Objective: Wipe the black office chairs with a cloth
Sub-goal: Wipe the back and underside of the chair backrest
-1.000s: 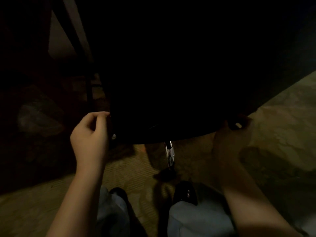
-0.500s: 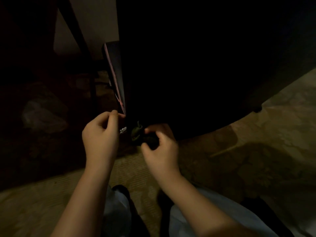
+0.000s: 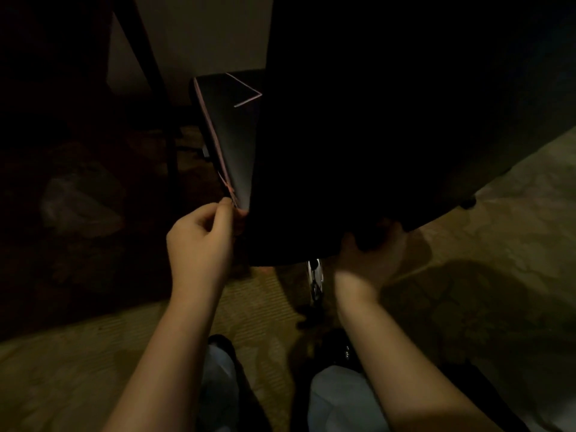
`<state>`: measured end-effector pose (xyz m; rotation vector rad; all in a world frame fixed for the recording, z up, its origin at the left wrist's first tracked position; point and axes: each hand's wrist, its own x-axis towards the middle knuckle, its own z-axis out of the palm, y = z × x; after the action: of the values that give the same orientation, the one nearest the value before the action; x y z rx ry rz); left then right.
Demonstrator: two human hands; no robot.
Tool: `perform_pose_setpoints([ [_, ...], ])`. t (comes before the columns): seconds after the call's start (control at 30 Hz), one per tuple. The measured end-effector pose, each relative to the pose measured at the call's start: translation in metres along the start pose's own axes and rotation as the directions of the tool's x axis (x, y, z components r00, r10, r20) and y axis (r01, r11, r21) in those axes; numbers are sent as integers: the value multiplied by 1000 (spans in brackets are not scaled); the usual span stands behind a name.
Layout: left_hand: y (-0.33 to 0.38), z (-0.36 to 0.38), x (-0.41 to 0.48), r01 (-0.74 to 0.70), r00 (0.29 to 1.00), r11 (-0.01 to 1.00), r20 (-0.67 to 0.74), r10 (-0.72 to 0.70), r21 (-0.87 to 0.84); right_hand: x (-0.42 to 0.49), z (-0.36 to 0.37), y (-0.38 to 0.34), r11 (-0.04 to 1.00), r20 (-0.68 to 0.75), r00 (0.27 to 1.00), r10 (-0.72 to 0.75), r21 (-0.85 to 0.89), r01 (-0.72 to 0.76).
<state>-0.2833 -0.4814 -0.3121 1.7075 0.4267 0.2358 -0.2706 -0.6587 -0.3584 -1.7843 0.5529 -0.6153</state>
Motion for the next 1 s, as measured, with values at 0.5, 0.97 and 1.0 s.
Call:
perform_pose_setpoints([
  [0.5,-5,3,2,-12,999,1000,-49,12,3,-62,21,-44,901,447,825,-346,-88,426],
  [0.97,-12,5,6,36,999,995,-21,-38,-94,-61,44,42,518,673,383,-633,1,855],
  [1.0,-13,5,6,50,999,992,-7,-52,-111,-64,42,59,578,767,419,-487,-76,812],
])
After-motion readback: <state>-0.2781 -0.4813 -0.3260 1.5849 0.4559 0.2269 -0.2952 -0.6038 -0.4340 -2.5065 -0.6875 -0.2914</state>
